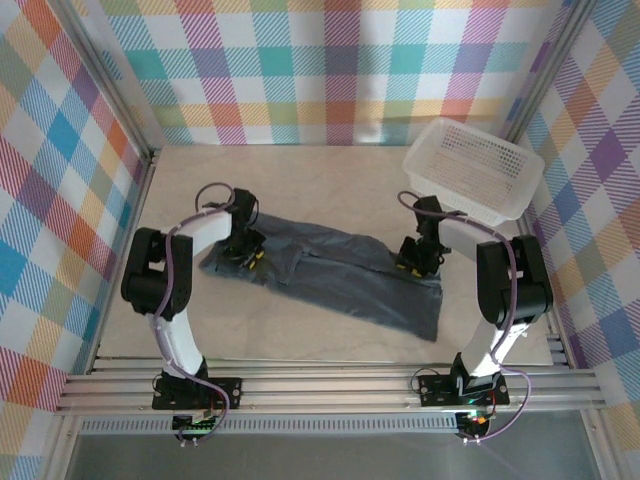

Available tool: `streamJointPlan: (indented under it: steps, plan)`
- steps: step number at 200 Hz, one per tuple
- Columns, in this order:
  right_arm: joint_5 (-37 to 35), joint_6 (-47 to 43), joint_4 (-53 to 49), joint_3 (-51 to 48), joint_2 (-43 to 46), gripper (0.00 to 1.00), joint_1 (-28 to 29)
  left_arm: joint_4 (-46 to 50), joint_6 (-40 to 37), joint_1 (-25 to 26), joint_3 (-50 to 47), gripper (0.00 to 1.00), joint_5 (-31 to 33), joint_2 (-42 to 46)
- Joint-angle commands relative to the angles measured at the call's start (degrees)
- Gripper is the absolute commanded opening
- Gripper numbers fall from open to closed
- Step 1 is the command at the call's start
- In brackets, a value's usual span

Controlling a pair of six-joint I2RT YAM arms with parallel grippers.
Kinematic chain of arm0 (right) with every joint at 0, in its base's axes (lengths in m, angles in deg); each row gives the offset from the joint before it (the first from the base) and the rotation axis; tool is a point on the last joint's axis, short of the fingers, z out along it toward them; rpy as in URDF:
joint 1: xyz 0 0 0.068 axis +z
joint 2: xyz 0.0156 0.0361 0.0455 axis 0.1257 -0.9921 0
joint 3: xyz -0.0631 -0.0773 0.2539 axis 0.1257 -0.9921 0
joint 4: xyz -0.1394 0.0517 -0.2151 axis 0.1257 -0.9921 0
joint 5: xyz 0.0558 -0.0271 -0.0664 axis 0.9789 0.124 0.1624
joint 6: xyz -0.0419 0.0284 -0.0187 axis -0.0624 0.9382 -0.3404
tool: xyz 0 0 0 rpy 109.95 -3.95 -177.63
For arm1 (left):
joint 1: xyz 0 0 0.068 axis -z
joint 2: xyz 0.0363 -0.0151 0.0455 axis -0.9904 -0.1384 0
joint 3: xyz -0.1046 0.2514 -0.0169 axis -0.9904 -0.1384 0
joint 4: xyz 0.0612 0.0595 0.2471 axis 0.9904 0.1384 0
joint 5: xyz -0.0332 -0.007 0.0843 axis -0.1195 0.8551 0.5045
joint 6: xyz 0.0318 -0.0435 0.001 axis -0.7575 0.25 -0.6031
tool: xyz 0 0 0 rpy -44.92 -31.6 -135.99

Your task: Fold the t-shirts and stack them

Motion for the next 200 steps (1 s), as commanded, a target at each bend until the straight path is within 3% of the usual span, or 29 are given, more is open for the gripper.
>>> streamJointPlan:
  steps: [1,17,56,72,101,136,155,177,200]
  plan:
    - [4.1,9.9,-3.2,-4.3,2.2,0.36,2.3,0.0,-5.7,-1.1,9.8,0.23,3.3,-9.7]
    - [9.0,21.5,4.3,-10.9,6.8,0.36,4.2,-0.8,-5.3,-0.9,17.8,0.22,0.8,-15.5]
    - [7.4,48.2,15.4,-17.0,11.6,0.38,14.4,-3.5,-3.4,0.1,40.2,0.21,-7.0,-31.1]
    - [7.8,54.0,17.3,-16.0,9.1,0.38,16.7,-3.2,-2.8,1.2,50.7,0.21,-9.9,-37.6]
    - [10.4,59.2,20.1,-11.6,2.5,0.38,21.1,0.0,-1.6,3.3,69.1,0.22,-13.4,-47.6]
    - [10.8,63.6,23.9,-6.2,-4.6,0.38,25.8,-8.8,3.2,4.5,71.8,0.26,-17.0,-51.3]
    - [10.2,63.5,24.1,-4.4,-5.2,0.39,26.2,-6.4,2.4,4.0,77.0,0.28,-17.0,-52.7]
    - [5.4,60.4,20.3,-4.8,0.2,0.4,26.2,-0.3,-3.6,3.7,78.8,0.39,-12.4,-46.5]
    - [-2.2,53.9,14.9,-5.6,9.6,0.48,26.5,7.0,-9.4,3.7,73.5,0.49,-3.7,-32.1]
